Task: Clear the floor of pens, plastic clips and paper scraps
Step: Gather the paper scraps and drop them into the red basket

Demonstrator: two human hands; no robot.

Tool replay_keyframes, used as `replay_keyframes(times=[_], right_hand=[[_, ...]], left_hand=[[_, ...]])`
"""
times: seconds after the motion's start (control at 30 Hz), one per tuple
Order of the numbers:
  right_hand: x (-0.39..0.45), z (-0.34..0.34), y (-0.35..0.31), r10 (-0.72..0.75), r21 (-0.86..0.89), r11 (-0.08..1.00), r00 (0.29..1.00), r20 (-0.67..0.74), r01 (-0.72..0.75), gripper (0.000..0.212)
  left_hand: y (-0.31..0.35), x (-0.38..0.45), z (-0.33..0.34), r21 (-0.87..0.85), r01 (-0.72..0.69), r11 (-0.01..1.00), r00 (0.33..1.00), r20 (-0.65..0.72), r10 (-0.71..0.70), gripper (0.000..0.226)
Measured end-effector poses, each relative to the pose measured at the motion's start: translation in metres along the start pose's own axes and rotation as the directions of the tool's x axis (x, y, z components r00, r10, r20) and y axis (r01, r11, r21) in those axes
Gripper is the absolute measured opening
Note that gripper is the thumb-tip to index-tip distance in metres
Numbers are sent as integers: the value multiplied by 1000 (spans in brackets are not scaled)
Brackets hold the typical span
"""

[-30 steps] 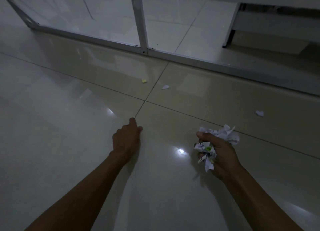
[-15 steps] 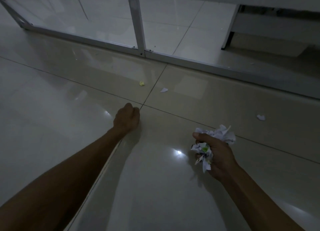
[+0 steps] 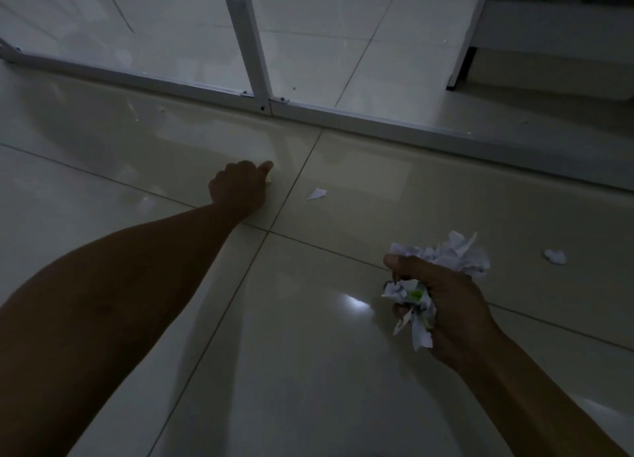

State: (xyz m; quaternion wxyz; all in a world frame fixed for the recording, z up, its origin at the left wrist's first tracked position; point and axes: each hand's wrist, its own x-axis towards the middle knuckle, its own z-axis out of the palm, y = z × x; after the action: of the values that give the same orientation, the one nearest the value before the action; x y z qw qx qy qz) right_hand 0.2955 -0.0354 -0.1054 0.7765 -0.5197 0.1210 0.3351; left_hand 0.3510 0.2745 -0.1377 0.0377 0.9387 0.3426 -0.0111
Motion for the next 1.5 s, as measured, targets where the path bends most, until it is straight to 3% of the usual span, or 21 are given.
replay_keyframes(times=[0.07,0.13,0.23,0.33,0.47,0.6,0.7,0.83,0.97,1.1,1.17,1.3,1.5], right_hand=[[3,-2,3,9,-7,1000,1000,17,-9,28],[6,-1,6,17,17,1000,1000,27,-17,18],[6,0,11,32,71,997,999,6,-33,9],[2,2,13,43,40,998,999,10,-44,11],[-1,-2,7,38,39,999,999,6,-38,11],[-7,-5,0,9,36,999,1000,-7,-9,13],[-12,-10,-4,15,49,999,999,-47,-12,16],[-16,-19,-11,11,52,999,998,-66,-7,18],[-19,-24,-12,-16,99,995,995,-99,25,22],[-29,-32,-16,-23,91,995,991,-130,35,11],[-34,-39,-18,-30,106,993,989,-148,46,12],[-45,-62,-27,-70,115,989,980,-184,92,18],[-65,-118,-37,-92,177,972,948,-303,151,27]], left_hand=[[7,3,2,110,-80,991,997,-5,81,62],[12,0,8,228,-186,956,981,-2,192,50],[14,-2,18,252,-217,943,972,-37,233,38],[20,-3,18,166,-206,964,978,-10,210,24],[37,-17,18,-74,-461,884,883,-139,449,31],[55,-37,28,-14,-603,797,797,-38,603,31],[57,-43,37,63,-578,814,808,-97,581,30],[59,-47,41,-18,-548,836,820,-209,533,25],[66,-50,39,-83,-474,876,871,-186,454,28],[70,-52,40,-22,-474,880,865,-198,461,42],[83,-62,39,-9,-524,852,834,-212,510,54],[149,-95,31,-108,-635,765,772,-118,624,31],[263,-160,25,-83,-870,487,492,-61,868,36]])
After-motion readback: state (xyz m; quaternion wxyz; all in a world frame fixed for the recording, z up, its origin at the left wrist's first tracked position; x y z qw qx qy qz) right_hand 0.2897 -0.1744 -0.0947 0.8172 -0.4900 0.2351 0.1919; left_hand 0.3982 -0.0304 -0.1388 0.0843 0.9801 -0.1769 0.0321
